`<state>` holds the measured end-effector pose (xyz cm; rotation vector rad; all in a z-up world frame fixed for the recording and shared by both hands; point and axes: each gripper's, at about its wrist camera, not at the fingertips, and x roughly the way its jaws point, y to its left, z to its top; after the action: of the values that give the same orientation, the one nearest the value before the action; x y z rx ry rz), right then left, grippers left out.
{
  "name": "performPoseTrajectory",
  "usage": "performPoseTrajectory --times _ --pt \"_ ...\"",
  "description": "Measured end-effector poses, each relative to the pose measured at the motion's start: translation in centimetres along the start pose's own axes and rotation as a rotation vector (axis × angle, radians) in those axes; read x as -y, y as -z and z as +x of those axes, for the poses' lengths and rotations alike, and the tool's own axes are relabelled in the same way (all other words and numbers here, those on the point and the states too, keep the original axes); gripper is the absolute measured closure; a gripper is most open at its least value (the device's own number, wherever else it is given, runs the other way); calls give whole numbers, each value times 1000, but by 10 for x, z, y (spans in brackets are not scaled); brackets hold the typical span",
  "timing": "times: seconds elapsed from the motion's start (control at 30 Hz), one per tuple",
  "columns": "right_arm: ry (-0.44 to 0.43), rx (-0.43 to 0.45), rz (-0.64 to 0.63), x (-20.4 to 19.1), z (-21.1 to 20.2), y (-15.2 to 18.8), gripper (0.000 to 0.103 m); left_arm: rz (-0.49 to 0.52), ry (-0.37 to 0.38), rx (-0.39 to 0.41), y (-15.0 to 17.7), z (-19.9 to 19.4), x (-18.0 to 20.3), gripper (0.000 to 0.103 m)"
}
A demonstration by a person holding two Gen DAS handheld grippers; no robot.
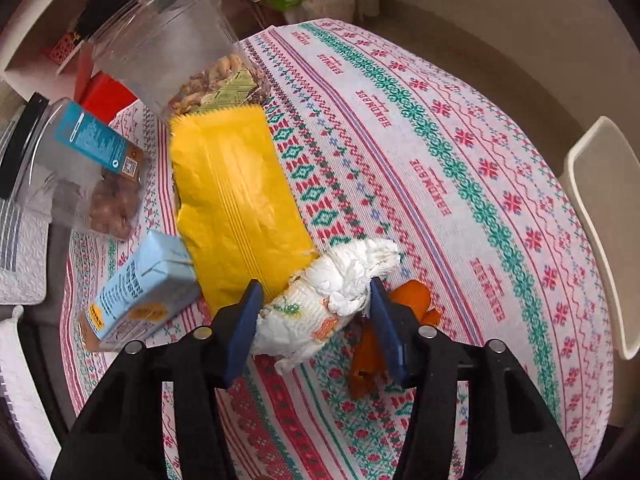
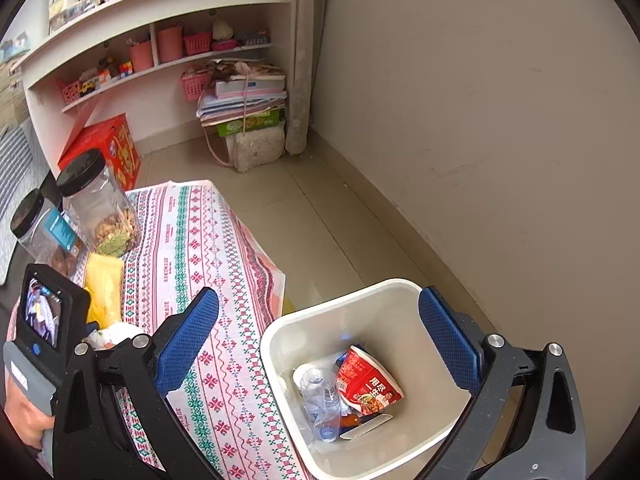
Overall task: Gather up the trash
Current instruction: 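Grasp the white tissue wad with the left tool while the right tool grasps another orange peel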
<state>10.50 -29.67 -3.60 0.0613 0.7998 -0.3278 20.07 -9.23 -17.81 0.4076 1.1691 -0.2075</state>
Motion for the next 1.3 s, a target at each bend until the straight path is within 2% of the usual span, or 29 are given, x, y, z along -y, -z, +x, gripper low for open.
performPoseTrajectory --times 0.1,0.23,0.3,0.47,0.57,0.67,0.73,0.93,1.0,1.03,1.1,1.13,1.17,1.3 --pt "-9 -14 -25 -10 3 2 7 -35 50 3 15 -11 -4 58" --pt "-33 -37 -71 -32 7 9 7 -146 136 -5 53 -33 -18 59" --pt "-58 -56 -102 -48 9 14 7 -185 152 -14 70 -41 -24 59" --pt "-121 -128 -189 -102 22 37 7 -289 132 -4 116 -75 -54 58" --pt "-123 -148 -249 -134 31 53 7 -371 126 25 133 -96 -76 58" --pt "-144 -189 -269 -167 45 72 7 -394 93 97 142 -114 -88 58" --pt "-168 -219 -253 -181 52 80 7 -395 87 119 146 -121 -93 58" --pt "-179 -278 -243 -212 74 98 13 -438 93 129 153 -120 -117 58" --pt "-177 -307 -246 -217 83 103 20 -452 95 129 153 -120 -124 58" --pt "-175 -319 -246 -219 87 106 28 -459 93 131 153 -121 -127 58" --pt "-185 -303 -234 -220 89 108 36 -469 93 139 154 -122 -132 58" --pt "-204 -292 -233 -221 88 107 64 -473 93 144 154 -124 -134 58" --pt "-220 -291 -233 -221 87 105 74 -476 92 149 155 -126 -135 58" --pt "-281 -271 -203 -217 74 96 78 -494 89 170 154 -131 -141 58"
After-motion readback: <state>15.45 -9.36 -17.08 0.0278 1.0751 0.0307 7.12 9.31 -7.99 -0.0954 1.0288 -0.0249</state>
